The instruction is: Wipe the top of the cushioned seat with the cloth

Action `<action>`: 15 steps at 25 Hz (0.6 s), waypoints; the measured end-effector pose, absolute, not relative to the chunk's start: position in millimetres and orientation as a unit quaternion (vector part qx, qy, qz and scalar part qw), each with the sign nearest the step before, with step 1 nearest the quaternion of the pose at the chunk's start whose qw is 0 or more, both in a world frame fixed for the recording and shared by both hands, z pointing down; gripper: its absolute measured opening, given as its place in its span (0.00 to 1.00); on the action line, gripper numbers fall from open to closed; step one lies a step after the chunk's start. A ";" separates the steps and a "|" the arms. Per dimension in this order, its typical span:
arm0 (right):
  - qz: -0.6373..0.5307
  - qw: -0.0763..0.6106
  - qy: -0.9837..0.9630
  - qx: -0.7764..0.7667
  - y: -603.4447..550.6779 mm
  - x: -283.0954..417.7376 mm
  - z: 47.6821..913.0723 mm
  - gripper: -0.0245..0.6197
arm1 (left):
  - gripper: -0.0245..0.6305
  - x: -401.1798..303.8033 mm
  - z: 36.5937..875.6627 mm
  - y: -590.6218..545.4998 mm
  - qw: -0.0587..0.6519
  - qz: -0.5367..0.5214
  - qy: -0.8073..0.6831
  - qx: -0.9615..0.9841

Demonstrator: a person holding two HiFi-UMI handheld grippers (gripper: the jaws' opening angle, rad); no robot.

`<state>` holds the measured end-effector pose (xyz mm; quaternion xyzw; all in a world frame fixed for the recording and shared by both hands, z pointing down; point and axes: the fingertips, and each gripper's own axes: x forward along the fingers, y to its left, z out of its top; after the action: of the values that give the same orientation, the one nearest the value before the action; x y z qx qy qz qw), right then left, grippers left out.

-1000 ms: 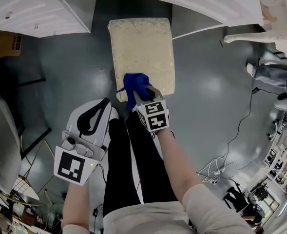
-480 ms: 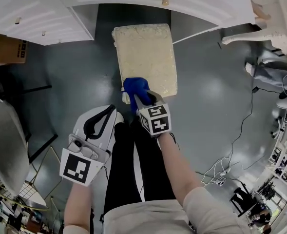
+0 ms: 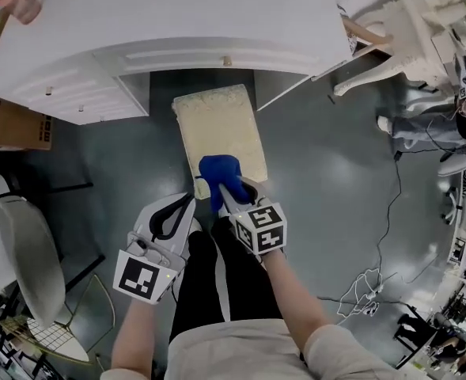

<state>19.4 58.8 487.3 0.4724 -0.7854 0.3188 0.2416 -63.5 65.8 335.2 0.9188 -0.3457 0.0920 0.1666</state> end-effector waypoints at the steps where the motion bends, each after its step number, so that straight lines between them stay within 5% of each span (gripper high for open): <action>1: 0.314 0.238 -0.787 0.475 57.6 21.7 475.6 0.20 | 0.04 -61.2 328.3 64.2 0.164 0.090 -0.344 0.920; 15: 0.260 0.178 -0.808 0.498 65.8 48.8 317.8 0.20 | 0.04 -32.3 234.1 57.9 0.106 0.076 -0.322 0.938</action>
<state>48.8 65.8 317.8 0.4982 -0.8078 0.2598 0.1781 -32.3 57.9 234.1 0.9379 -0.3216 0.0756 0.1058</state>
